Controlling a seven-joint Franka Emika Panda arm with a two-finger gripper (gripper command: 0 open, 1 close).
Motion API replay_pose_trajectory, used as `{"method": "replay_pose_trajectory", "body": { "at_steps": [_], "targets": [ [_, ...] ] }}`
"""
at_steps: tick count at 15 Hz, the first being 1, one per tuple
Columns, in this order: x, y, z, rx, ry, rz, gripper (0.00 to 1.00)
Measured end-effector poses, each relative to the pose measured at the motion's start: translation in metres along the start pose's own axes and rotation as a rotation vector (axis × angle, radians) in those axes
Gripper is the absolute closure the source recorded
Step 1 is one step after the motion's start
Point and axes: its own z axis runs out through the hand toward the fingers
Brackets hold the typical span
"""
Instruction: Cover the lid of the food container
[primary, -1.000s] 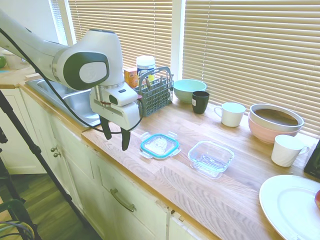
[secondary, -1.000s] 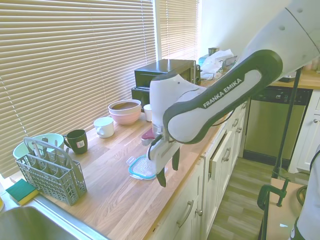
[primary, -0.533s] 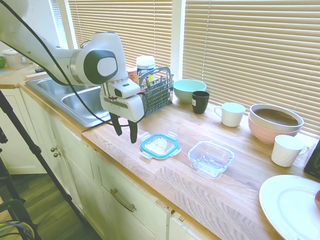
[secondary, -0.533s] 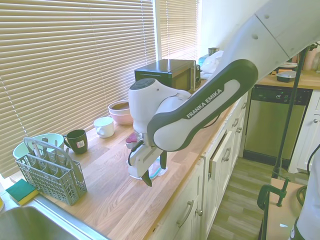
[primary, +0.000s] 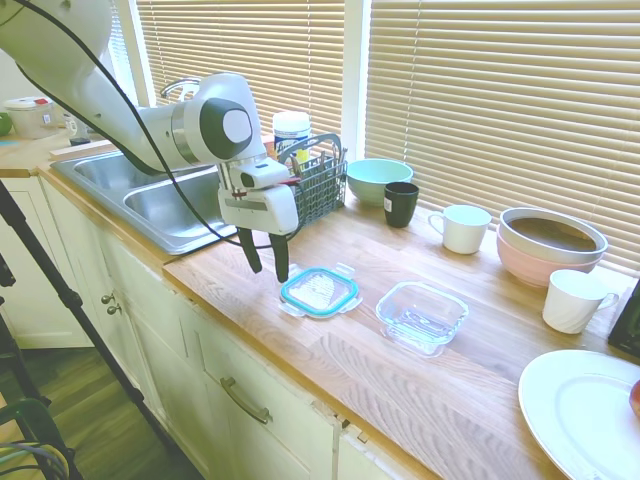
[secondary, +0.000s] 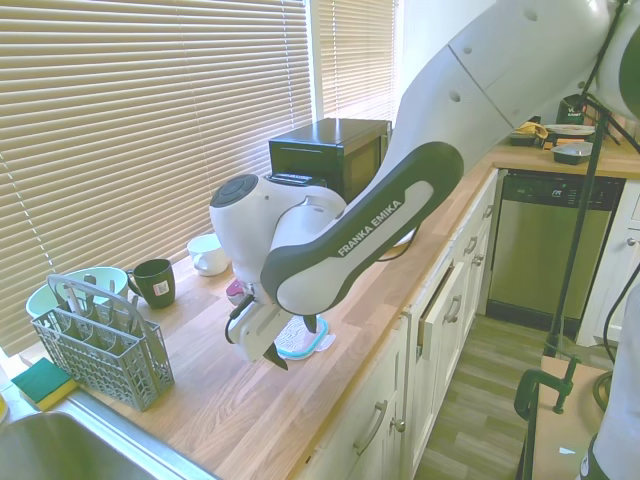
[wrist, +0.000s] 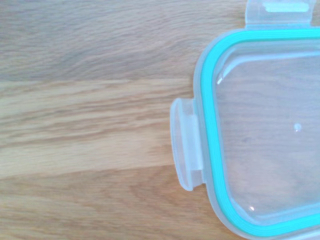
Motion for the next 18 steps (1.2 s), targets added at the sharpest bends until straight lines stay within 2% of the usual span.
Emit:
{"method": "replay_pose_trajectory", "body": {
  "at_steps": [8, 18],
  "targets": [
    [0.007, -0.012, 0.024, -0.068, 0.102, 0.023, 0.0],
    [0.01, -0.036, 0.023, -0.087, 0.16, 0.005, 0.0]
  ]
}}
